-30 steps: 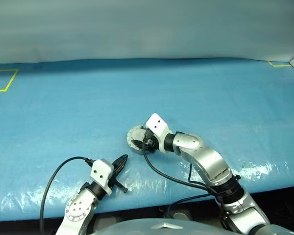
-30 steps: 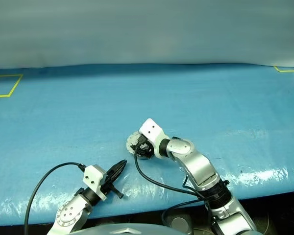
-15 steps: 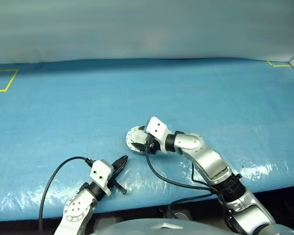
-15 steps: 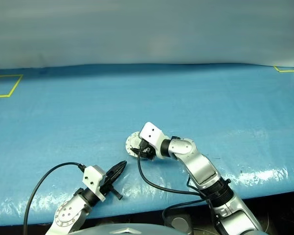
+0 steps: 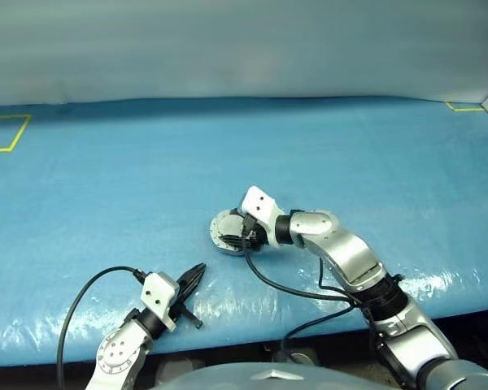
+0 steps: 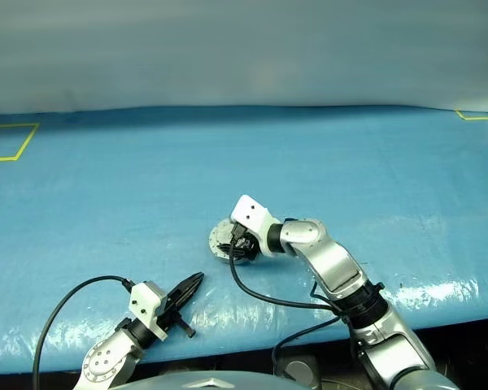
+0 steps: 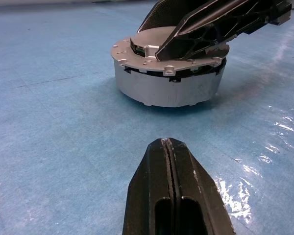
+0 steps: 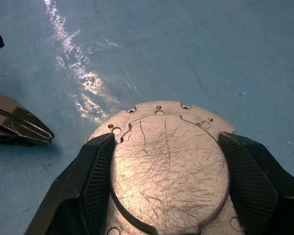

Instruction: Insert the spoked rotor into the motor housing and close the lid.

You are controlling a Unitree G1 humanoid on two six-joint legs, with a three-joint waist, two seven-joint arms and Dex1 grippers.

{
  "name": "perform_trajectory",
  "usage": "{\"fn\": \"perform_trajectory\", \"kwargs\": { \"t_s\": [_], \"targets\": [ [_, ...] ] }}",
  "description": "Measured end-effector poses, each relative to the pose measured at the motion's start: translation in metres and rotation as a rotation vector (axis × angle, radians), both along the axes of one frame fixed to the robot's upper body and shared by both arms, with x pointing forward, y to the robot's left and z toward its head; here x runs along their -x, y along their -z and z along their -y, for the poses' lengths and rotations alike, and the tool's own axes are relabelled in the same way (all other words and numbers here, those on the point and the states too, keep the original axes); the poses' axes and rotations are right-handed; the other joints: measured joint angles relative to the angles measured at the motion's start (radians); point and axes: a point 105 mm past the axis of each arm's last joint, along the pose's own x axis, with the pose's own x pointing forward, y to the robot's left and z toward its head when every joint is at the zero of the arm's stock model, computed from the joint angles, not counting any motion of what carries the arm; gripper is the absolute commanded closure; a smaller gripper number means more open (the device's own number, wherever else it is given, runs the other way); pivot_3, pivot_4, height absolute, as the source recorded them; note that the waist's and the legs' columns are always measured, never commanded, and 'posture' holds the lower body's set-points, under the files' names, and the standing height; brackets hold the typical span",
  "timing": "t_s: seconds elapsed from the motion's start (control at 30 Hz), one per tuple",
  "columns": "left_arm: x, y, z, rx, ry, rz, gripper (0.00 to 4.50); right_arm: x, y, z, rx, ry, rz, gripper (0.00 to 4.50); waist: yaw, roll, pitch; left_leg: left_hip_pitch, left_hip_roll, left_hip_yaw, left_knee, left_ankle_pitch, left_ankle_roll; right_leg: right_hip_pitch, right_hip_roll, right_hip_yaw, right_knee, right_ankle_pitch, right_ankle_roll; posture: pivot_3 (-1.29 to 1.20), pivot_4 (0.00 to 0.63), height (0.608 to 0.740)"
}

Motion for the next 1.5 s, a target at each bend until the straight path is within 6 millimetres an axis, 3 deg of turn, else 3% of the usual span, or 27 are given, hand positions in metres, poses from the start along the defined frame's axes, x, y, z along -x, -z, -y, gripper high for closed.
{"fn": "perform_trajectory", "kwargs": {
  "t_s": [0.47, 0.83, 1.27, 1.37, 1.5],
  "targets": [
    [-0.004, 0.002, -0.001, 0.007, 0.013, 0.021, 4.5, -0.001, -0.002, 0.003, 0.009, -0.025, -0.032, 1.46, 0.005, 0.001, -0.001, 0.0, 0.0, 0.0, 0.0, 0.0, 0.0, 0.0, 0.0, 0.0, 0.0, 0.0, 0.0, 0.0, 0.15, 0.74],
    [-0.008, 0.009, -0.01, 0.018, 0.014, 0.051, 4.5, 0.008, 0.014, 0.0, -0.052, -0.047, -0.01, 1.46, -0.001, 0.01, -0.012, 0.004, 0.001, 0.0, 0.0, 0.0, 0.0, 0.003, 0.001, 0.0, 0.001, 0.0, 0.0, 0.0, 0.15, 0.74],
    [-0.012, 0.006, -0.01, 0.035, -0.043, 0.028, 4.5, 0.007, 0.016, -0.001, -0.058, -0.043, -0.012, 1.46, -0.002, 0.011, -0.015, 0.004, 0.001, 0.0, 0.0, 0.0, 0.0, 0.003, 0.001, 0.0, 0.001, 0.0, 0.0, 0.0, 0.15, 0.74],
    [-0.015, 0.002, -0.014, 0.093, -0.113, -0.003, 4.5, 0.007, 0.016, -0.001, -0.06, -0.043, -0.013, 1.46, -0.002, 0.01, -0.015, 0.004, 0.001, 0.0, 0.0, 0.0, 0.0, 0.003, 0.001, 0.0, 0.001, 0.0, 0.0, 0.0, 0.15, 0.74],
    [-0.022, -0.005, -0.036, 0.143, -0.228, -0.001, 4.5, 0.006, 0.016, -0.002, -0.067, -0.04, -0.015, 1.46, -0.003, 0.009, -0.014, 0.004, 0.002, 0.0, 0.0, 0.0, 0.0, 0.002, 0.002, 0.0, 0.001, 0.0, 0.0, 0.0, 0.15, 0.74]
  ]
}}
